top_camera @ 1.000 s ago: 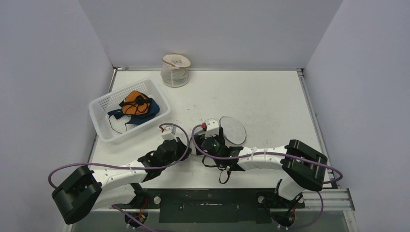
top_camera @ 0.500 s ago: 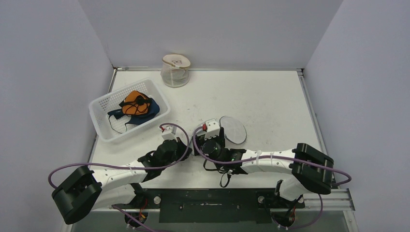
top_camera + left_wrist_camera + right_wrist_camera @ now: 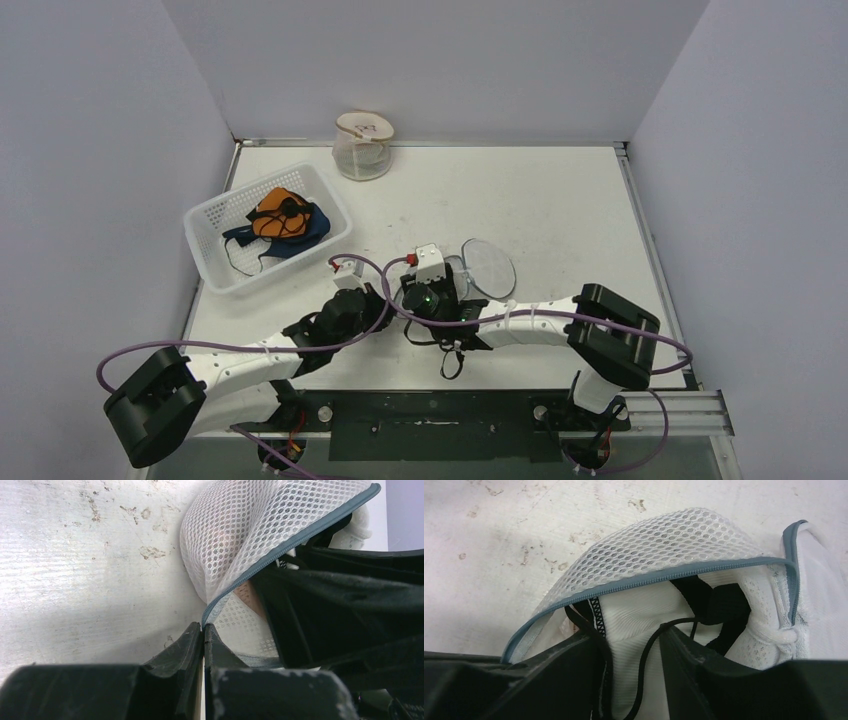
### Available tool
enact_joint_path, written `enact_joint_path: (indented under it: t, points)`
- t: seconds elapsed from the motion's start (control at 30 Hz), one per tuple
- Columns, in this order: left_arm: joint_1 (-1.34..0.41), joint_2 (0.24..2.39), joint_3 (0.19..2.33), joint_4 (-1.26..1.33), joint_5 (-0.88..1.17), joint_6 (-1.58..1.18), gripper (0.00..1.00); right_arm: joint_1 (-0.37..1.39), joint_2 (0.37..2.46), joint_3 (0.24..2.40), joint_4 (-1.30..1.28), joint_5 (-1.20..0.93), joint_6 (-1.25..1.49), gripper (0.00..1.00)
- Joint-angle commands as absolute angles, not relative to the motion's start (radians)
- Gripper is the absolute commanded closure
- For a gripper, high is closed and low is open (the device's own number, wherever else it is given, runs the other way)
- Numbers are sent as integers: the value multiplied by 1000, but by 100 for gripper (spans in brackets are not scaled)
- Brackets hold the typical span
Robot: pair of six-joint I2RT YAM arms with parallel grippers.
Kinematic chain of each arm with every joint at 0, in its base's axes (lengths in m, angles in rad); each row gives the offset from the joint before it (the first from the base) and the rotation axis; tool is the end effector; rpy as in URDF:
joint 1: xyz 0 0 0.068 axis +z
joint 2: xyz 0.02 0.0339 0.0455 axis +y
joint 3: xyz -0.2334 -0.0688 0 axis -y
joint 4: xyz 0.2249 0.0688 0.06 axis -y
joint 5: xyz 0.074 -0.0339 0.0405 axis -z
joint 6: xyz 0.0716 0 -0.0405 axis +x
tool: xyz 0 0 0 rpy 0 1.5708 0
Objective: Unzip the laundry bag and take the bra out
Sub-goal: Pick up the bra from the laundry bag.
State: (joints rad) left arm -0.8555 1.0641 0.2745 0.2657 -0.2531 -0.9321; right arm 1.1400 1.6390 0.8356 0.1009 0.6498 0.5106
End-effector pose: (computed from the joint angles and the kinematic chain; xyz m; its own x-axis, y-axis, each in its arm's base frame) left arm 0.1656 -0.1632 0.1284 -0.6682 -0.4161 -0.6168 0.0875 0.7793 -0.6205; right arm 0.1793 0.2865 0.1415 -0.4947 -0.1447 -0.8569 -0.3311 0.9431 0.0319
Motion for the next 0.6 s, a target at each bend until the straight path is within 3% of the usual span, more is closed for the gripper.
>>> enact_joint_path:
  t: [0.0,0.17,0.37,0.57]
  points:
    - [-854,1053,269,288,-250,-930,100,1120,1571,804,122,712,533,59]
    - [-854,1067,273,297,-248,-928,100,1111,1546,785,160,672,537,57]
    - [-854,1069,278,298,-242,-927,100,1089,1541,771,193,629,555,34]
    - [-854,1054,282,289,-244,-925,100,1066,1521,740,235,595,578,32]
